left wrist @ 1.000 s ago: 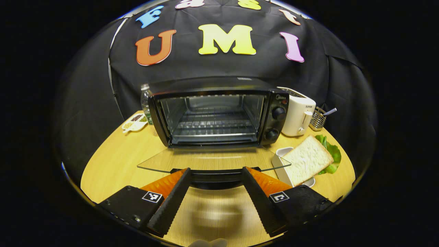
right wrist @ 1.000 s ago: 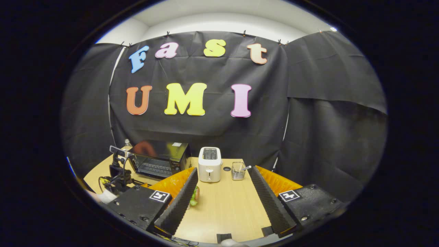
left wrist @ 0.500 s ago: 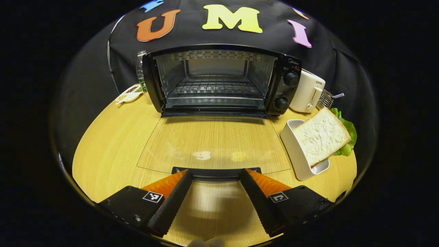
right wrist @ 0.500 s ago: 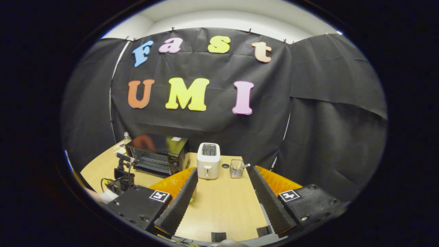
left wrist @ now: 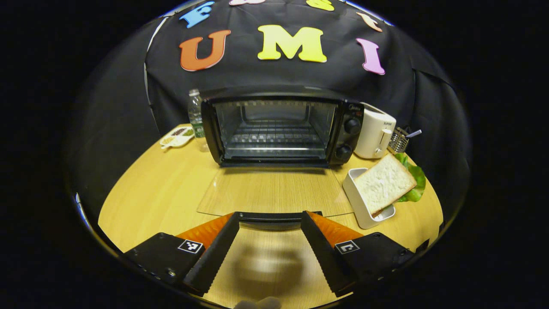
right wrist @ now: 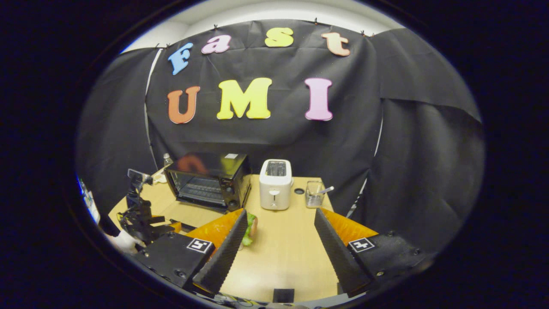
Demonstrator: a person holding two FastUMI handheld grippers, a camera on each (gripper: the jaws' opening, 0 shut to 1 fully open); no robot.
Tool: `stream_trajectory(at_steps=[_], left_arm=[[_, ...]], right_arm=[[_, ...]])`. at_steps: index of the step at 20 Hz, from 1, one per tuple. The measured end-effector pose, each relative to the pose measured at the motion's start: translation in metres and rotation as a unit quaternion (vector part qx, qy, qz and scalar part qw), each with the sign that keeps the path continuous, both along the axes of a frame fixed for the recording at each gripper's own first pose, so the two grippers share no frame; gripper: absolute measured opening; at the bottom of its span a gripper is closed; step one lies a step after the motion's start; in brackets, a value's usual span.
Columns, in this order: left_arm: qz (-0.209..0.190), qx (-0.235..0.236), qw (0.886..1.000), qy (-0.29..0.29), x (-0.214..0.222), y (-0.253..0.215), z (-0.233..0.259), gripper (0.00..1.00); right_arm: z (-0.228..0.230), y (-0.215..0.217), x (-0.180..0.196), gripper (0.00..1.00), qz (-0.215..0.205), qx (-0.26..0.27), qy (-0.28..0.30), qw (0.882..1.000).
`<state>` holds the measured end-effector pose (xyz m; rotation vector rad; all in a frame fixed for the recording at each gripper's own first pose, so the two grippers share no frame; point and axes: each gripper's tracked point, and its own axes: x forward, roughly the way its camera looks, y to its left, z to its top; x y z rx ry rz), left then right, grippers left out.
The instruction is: Open the electric oven with the left hand, put the food in, and close the electric oven.
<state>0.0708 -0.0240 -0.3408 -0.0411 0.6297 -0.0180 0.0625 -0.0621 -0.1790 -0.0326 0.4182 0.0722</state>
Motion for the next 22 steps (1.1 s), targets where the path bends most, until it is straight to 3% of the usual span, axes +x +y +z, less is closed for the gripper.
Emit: stream_trajectory(at_steps=[1,6,7,8,10,11,12,13,14,16,17,18,19,22], left_arm=[[0.003,0.005,1.000,-0.020,-0.006,0.009,0.021,0.96],[-0.005,0.020,0.995,-0.095,-0.046,0.037,0.116,0.95],[-0.008,0.022,0.994,-0.104,-0.053,0.039,0.130,0.96],[-0.011,0.023,0.993,-0.114,-0.058,0.041,0.145,0.95],[-0.015,0.024,0.990,-0.135,-0.067,0.036,0.173,0.95],[-0.012,0.027,0.989,-0.143,-0.071,0.035,0.183,0.95],[-0.005,0.031,0.989,-0.148,-0.074,0.036,0.191,0.95],[0.002,0.032,0.988,-0.152,-0.077,0.035,0.199,0.95],[0.013,0.032,0.987,-0.156,-0.078,0.033,0.206,0.95],[0.037,0.021,0.987,-0.155,-0.080,0.029,0.214,0.96],[0.049,0.020,0.987,-0.153,-0.080,0.029,0.217,0.96],[0.059,0.022,0.986,-0.151,-0.080,0.029,0.221,0.96],[0.071,0.026,0.986,-0.151,-0.080,0.030,0.224,0.96],[0.096,0.036,0.983,-0.152,-0.076,0.032,0.229,0.96]], right_arm=[[-0.015,0.005,0.005,1.00,0.008,0.011,0.014,1.000],[-0.092,0.033,0.025,1.00,0.039,0.038,0.072,0.996],[-0.108,0.036,0.029,0.92,0.044,0.044,0.085,0.994],[-0.124,0.040,0.034,1.00,0.051,0.052,0.099,0.992],[-0.149,0.051,0.045,1.00,0.073,0.078,0.127,0.986],[-0.159,0.056,0.053,0.90,0.083,0.090,0.140,0.983],[-0.166,0.059,0.062,0.99,0.092,0.108,0.149,0.979],[-0.171,0.062,0.073,0.99,0.100,0.131,0.157,0.974],[-0.178,0.065,0.079,0.87,0.107,0.148,0.173,0.968],[-0.182,0.069,0.102,0.85,0.122,0.180,0.192,0.957],[-0.185,0.070,0.113,0.97,0.128,0.187,0.203,0.953],[-0.188,0.073,0.122,0.84,0.138,0.194,0.211,0.948],[-0.192,0.076,0.132,0.94,0.148,0.199,0.218,0.944],[-0.198,0.085,0.146,0.80,0.161,0.234,0.255,0.924]])
